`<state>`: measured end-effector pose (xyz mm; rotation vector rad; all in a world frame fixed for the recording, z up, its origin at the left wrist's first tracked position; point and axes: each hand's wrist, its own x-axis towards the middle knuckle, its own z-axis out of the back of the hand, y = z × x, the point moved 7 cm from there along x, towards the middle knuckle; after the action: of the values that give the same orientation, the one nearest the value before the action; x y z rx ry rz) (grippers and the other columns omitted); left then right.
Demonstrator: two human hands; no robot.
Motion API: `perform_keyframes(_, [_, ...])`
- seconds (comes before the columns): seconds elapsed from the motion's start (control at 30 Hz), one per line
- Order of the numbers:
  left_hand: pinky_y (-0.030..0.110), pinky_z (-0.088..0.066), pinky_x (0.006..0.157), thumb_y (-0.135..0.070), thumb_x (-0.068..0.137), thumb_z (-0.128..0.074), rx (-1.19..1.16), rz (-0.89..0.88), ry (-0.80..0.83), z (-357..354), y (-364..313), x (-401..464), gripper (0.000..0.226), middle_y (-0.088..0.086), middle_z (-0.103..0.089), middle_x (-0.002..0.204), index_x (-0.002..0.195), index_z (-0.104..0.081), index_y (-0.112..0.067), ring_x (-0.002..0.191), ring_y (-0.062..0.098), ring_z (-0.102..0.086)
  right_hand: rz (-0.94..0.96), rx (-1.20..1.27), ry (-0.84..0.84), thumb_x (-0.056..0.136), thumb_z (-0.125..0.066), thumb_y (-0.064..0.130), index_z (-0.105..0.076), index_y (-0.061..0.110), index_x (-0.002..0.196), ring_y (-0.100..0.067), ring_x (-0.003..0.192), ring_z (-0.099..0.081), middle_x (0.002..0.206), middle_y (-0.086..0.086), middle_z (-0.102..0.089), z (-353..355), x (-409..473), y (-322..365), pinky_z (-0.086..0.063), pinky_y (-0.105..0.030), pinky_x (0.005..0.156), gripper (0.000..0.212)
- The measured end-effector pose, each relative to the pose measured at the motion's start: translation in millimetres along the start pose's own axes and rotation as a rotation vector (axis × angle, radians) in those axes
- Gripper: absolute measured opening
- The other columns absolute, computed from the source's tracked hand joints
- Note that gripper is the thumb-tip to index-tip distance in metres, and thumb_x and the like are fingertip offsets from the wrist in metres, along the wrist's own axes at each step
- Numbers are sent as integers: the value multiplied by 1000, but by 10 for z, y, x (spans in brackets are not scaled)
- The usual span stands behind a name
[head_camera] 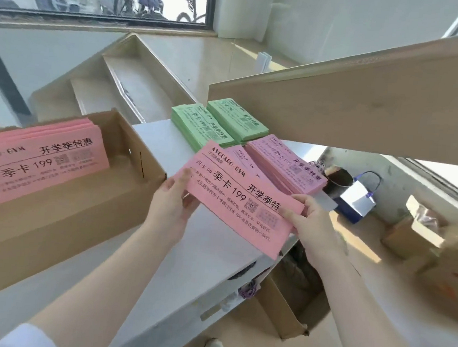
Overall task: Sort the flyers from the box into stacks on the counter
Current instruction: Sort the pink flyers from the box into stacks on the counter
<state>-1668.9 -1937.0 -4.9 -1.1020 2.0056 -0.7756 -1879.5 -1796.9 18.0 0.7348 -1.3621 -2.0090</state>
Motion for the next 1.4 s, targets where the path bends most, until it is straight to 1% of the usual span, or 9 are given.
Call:
perform_keyframes(0.1, [34, -55, 83, -9, 92, -50, -109, 6, 72, -336, 191, 246, 36, 8, -62, 113, 127, -45, -12, 95, 24, -62, -28, 22, -48, 85, -64, 13, -56, 16, 101, -15, 85, -68, 100, -3, -68, 42, 360, -52, -59, -38, 73, 18])
perform_keyframes(0.3, [28, -57, 75, 6, 93, -42, 15, -82, -91, -585, 302, 742, 44, 9, -63, 111, 129, -36, -18, 95, 22, -63, -38, -61, -18, 85, -65, 21, -51, 28, 89, -14, 86, -67, 93, 3, -67, 22, 850, -243, -56, -45, 77, 16])
perform_keyframes(0.5, [21, -55, 71, 5, 94, -40, 270, -128, -167, -660, 275, 1102, 41, 2, -63, 114, 125, -44, -21, 92, 16, -64, 170, -390, 135, 84, -66, 26, -50, 27, 97, 2, 80, -55, 89, 20, -56, -105, 1019, -151, -38, -9, 62, 21])
perform_keyframes(0.67, [19, -51, 74, 2, 92, -40, 545, -223, -206, -629, 298, 1201, 34, -7, -66, 101, 113, -56, -19, 92, 9, -63, 227, -631, 217, 86, -62, 32, -48, 16, 124, -13, 110, -49, 117, 4, -55, -154, 1056, -126, -40, -25, 92, 44])
perform_keyframes(0.8, [26, -34, 103, -11, 98, -38, 522, -178, -161, -644, 452, 1057, 45, -12, -43, 138, 141, -32, -24, 126, 5, -40, 327, -661, 297, 90, -57, 31, -39, 16, 137, -11, 124, -43, 136, 4, -48, -243, 1085, 34, -35, -27, 103, 53])
perform_keyframes(0.9, [32, -37, 106, -20, 98, -38, 404, -90, -61, -683, 784, 928, 53, -9, -37, 146, 147, -18, -26, 128, 8, -42, 233, -613, 416, 93, -51, 28, -36, 15, 139, -13, 126, -43, 138, 4, -46, -375, 1189, 142, -33, -23, 97, 50])
perform_keyframes(1.0, [42, -22, 116, -47, 79, -48, 482, -69, -63, -671, 982, 885, 86, -15, -12, 155, 145, 6, -40, 140, 7, -22, 110, -556, 501, 92, -53, 25, -46, 18, 127, -14, 116, -52, 125, 6, -56, -524, 1335, 148, -37, -23, 87, 36])
perform_keyframes(1.17, [36, -35, 108, -25, 99, -39, 294, -51, -72, -728, 1025, 852, 67, -16, -19, 150, 146, 6, -37, 132, 11, -37, -7, -421, 482, 87, -59, 14, -49, 15, 123, -13, 105, -56, 115, 5, -59, -583, 1461, 50, -45, -32, 93, 37])
perform_keyframes(1.4, [46, -34, 109, -26, 97, -41, 251, -55, -83, -700, 1102, 900, 68, -9, -21, 153, 145, 5, -42, 134, 16, -37, 21, -407, 496, 83, -61, 12, -55, 16, 110, -12, 98, -62, 110, 3, -65, -599, 1457, 24, -51, -37, 89, 28])
